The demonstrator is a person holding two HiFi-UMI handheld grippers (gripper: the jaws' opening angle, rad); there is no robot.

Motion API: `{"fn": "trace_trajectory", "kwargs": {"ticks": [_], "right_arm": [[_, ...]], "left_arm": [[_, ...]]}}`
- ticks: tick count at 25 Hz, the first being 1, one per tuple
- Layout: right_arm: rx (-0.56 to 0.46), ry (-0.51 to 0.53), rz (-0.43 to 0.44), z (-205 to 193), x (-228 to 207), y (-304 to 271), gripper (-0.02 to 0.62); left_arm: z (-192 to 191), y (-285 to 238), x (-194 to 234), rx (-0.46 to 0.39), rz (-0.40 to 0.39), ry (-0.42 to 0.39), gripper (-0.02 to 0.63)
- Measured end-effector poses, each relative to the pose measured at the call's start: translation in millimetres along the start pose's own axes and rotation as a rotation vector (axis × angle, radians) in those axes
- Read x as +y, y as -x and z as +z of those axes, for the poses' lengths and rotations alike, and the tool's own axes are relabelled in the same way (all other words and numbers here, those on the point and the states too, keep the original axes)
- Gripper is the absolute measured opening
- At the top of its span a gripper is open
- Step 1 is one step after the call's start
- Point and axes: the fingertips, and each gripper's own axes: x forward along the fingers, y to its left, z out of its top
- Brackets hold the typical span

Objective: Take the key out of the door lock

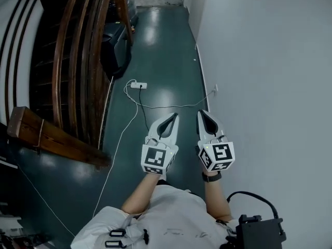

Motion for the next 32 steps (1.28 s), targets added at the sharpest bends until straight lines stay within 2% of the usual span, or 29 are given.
{"fn": "trace_trajectory", "kwargs": {"ticks": [3, 9, 16, 21, 24, 27, 29, 32], "right_arm": [[-0.005, 0.021, 0.046, 10.3, 12.4, -40.1, 0.003], [0.061, 0.037, 0.102, -15.8, 42.7, -95.2, 0.003], [0.025, 0.012, 0.127, -33.0, 27.5, -150.6, 0.000], [0.069, 0.006, 0.104, -42.9, -9.4, -235.9, -0.003], [0.078, -0.013, 0.090, -40.4, -41.6, -297.6, -0.003], [0.072, -0.009, 0.078, -26.4, -78.4, -352.7, -0.005], [0.053, -0.017, 0.071, -16.8, -102.7, -383.3, -0.006], [0.059, -0.037, 0.050, -19.8, -138.9, -420.4, -0.008]], "left_arm": [[11.5, -7.6, 41.9, -0.028, 0.059, 0.007, 0.000], [-16.5, -8.5, 108.4, 0.013, 0.132, 0.044, 0.000], [-45.1, -47.3, 148.3, 0.045, 0.190, 0.039, 0.000], [-58.0, -128.2, 203.5, 0.074, 0.218, 0.043, -0.006], [-53.4, -185.9, 237.2, 0.094, 0.235, -0.002, -0.006], [-43.9, -242.3, 266.3, 0.078, 0.272, -0.043, -0.006], [-38.6, -276.1, 282.2, 0.058, 0.284, -0.034, -0.006], [-45.6, -318.5, 292.5, 0.052, 0.263, 0.031, -0.008]]}}
